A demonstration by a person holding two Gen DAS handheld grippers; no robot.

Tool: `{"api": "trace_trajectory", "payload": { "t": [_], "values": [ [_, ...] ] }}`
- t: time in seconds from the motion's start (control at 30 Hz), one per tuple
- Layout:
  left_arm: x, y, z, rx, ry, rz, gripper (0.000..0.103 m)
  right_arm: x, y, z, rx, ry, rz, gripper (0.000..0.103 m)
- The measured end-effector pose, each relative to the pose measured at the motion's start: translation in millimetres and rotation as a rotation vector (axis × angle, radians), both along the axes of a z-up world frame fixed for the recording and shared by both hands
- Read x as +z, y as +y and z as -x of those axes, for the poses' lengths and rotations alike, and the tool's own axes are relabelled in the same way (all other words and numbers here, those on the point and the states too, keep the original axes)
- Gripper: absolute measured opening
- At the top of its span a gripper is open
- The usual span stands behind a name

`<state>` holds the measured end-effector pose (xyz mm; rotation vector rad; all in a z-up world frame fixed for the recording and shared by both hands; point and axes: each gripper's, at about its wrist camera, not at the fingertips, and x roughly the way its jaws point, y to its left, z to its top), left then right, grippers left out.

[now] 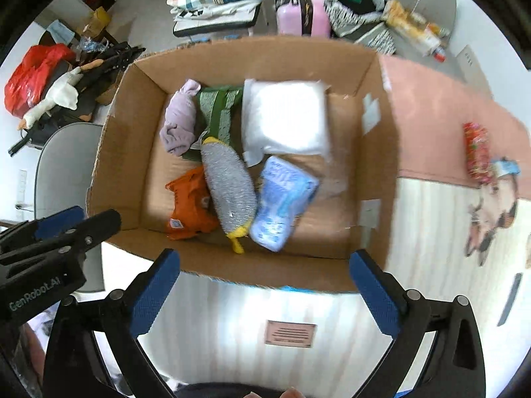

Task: Organize soft objects
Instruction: 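Place the orange bag and glitter sponge into the box and open both tools, then grasp the red candy bag with the left tool while the right tool grasps the blue Nestle tube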

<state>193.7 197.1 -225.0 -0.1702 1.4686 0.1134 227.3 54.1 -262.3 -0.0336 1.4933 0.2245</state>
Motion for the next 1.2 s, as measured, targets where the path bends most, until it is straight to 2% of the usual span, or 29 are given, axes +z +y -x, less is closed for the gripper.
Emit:
{"api": "trace_trajectory", "payload": {
  "t": [0.13, 0.33, 0.4, 0.5, 0.53, 0.57, 0.8, 0.93, 1.07, 1.2],
  "values": [
    [22.5, -6.9, 10.3, -0.006, -0.067, -0.029, 0.059, 25.8, -14.7, 12.6, -0.006, -0.079, 0.037, 0.103],
    [57.6, -10.2, 24.5, -0.022, -0.145, -0.057, 0.061, 70.3, -35.1, 33.7, -0.022, -0.163, 0.034, 0.103],
    [68.2, -12.1, 29.0, -0.025, -0.172, -0.066, 0.087, 83.1, -40.2, 41.5, -0.026, -0.186, 0.040, 0.103],
    [87.7, -18.0, 37.8, -0.030, -0.233, -0.112, 0.090, 102.1, -47.4, 52.7, -0.028, -0.210, 0.030, 0.103],
    [92.0, -19.3, 39.9, -0.030, -0.246, -0.119, 0.094, 108.2, -49.5, 56.4, -0.029, -0.221, 0.027, 0.103],
    [97.7, -20.9, 42.5, -0.029, -0.265, -0.129, 0.101, 112.0, -50.9, 59.1, -0.030, -0.231, 0.025, 0.103],
    [119.3, -36.7, 52.6, -0.036, -0.309, -0.156, 0.102, 135.5, -59.8, 69.9, -0.028, -0.264, -0.016, 0.103],
    [121.2, -55.3, 47.5, -0.051, -0.305, -0.126, 0.102, 138.4, -70.1, 69.5, -0.035, -0.262, -0.055, 0.103],
    [117.8, -93.6, 28.8, -0.101, -0.302, -0.122, 0.102, 129.5, -105.8, 59.6, -0.097, -0.218, -0.124, 0.103],
    [99.3, -146.9, -8.4, -0.153, -0.248, -0.055, 0.102, 110.9, -167.7, 44.2, -0.207, -0.157, -0.159, 0.103]
  ]
}}
